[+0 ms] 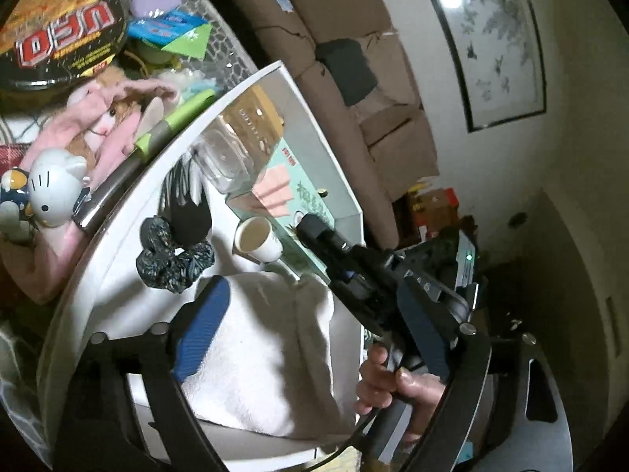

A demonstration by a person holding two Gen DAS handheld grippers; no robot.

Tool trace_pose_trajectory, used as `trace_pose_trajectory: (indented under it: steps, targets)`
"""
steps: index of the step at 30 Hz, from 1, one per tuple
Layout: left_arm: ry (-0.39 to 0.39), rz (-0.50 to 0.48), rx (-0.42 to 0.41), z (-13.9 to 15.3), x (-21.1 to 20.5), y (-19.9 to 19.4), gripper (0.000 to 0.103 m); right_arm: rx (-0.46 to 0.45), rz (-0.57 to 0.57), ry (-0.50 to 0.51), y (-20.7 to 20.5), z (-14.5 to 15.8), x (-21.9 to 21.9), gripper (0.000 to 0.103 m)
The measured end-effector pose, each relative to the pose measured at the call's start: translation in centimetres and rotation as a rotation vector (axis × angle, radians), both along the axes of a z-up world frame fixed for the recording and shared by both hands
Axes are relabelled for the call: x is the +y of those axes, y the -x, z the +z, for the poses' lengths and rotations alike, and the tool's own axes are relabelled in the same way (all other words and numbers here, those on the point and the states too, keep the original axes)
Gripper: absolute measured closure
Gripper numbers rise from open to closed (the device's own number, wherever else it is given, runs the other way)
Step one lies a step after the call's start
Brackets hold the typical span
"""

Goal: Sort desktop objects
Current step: 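Open the left gripper to drop the clip beside the scrunchie, withdraw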

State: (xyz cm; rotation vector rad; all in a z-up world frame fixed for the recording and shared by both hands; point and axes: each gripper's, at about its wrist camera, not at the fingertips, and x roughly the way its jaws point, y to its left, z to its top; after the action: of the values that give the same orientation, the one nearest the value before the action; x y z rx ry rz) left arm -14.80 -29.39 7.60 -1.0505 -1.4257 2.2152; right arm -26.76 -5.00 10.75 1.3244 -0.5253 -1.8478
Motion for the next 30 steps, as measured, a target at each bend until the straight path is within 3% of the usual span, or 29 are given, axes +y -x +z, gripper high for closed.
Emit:
trace_pose_trajectory:
  steps: [4,9,10,12,14,16,18,23,26,30]
  targets:
    - [-0.016,-0.008,0.044,1.4,-0.2,-1.2,0.012,0.045,0.016,-0.044,-1.9,1.0,1.1,0.093]
    - [0.068,-0.003,0.043,2.4,0.0,-2.0,0.010,0.123,0.015,-0.092,-4.5,2.8,3.8,0.063]
    - [0.110,-0.013,0.033,2.5,0.6,-2.0,0.010,0.135,0.014,-0.093,-5.1,3.1,4.4,0.061]
    - [0.189,-0.032,0.025,3.2,1.7,-2.1,0.008,0.156,0.009,-0.102,-6.3,3.7,5.7,0.047]
    - [0.333,-0.054,0.018,4.1,3.5,-2.0,0.000,0.174,0.009,-0.109,-7.5,4.1,6.6,0.036]
    - [0.502,-0.054,0.023,5.2,5.5,-2.4,0.000,0.194,0.008,-0.132,-8.4,4.3,7.2,0.027]
    - [0.603,-0.064,0.034,5.9,7.2,-2.9,0.000,0.216,0.005,-0.155,-9.2,4.5,7.7,0.022]
    - [0.688,-0.072,0.048,7.2,9.3,-3.6,0.000,0.252,-0.016,-0.200,-10.5,4.6,9.0,0.016]
    - [0.693,-0.058,0.058,8.4,10.1,-3.9,0.000,0.255,-0.049,-0.233,-11.0,4.6,10.3,0.000]
    - [0.753,-0.074,0.078,9.8,11.9,-4.9,0.000,0.282,-0.057,-0.250,-12.2,5.3,12.1,0.000]
